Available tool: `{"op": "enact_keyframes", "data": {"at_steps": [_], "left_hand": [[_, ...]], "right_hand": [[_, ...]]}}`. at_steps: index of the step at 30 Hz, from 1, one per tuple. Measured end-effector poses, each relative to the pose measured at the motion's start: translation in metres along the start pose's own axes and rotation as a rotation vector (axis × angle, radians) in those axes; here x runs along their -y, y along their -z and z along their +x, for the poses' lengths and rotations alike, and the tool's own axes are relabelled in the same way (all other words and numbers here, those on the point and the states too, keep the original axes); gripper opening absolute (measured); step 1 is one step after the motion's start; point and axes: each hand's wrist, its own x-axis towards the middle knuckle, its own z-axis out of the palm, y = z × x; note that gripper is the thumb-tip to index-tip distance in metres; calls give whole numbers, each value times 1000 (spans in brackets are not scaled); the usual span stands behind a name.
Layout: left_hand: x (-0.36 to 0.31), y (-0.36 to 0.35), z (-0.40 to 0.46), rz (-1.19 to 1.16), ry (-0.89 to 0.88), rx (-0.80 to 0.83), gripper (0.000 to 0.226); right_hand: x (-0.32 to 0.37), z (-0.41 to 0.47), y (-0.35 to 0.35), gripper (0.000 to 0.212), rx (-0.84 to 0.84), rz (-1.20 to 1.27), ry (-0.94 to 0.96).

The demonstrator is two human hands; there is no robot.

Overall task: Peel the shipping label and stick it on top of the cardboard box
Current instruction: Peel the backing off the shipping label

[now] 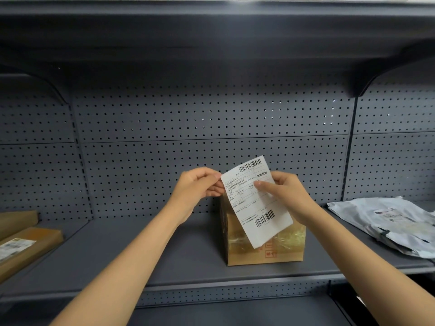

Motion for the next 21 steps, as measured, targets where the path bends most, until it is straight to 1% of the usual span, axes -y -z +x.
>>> {"op": "enact_keyframes", "data": {"at_steps": [4,6,7,9,10,11,12,14,16,19,21], "left_hand": [[0,-1,0,-51,10,3,20],[-1,-3,-1,-117,26,-6,19],[-2,-5,-1,-159,37,-20,18],[-4,-9,0,-237,50,-61,19],[-4,-10,0,-259,46,-77,19],[-5,-13,-1,-262,36,-86,19],[-6,-15,-1,-248,21,-87,18],[-7,-20,-3,-216,-17,-75,17],[-8,-25,-4,-221,-48,-70,18],[-9,-28,-6,-236,-80,-88,19],[-9,-29,-8,-204,-109,-86,19]], "right_hand": [[2,1,-2,8,1,-8,-7],[4,-1,-6,15,-19,-30,0],[4,-1,-9,25,-61,-86,20],[5,-3,-15,46,-219,-250,100],[8,-6,-19,48,-295,-301,165],[12,-9,-22,42,-338,-321,232],[16,-12,-25,29,-340,-323,289],[25,-16,-31,2,-259,-326,340],[28,-20,-38,7,-201,-306,369],[32,-22,-42,10,-184,-222,368],[33,-23,-43,10,-162,-160,361]]}}
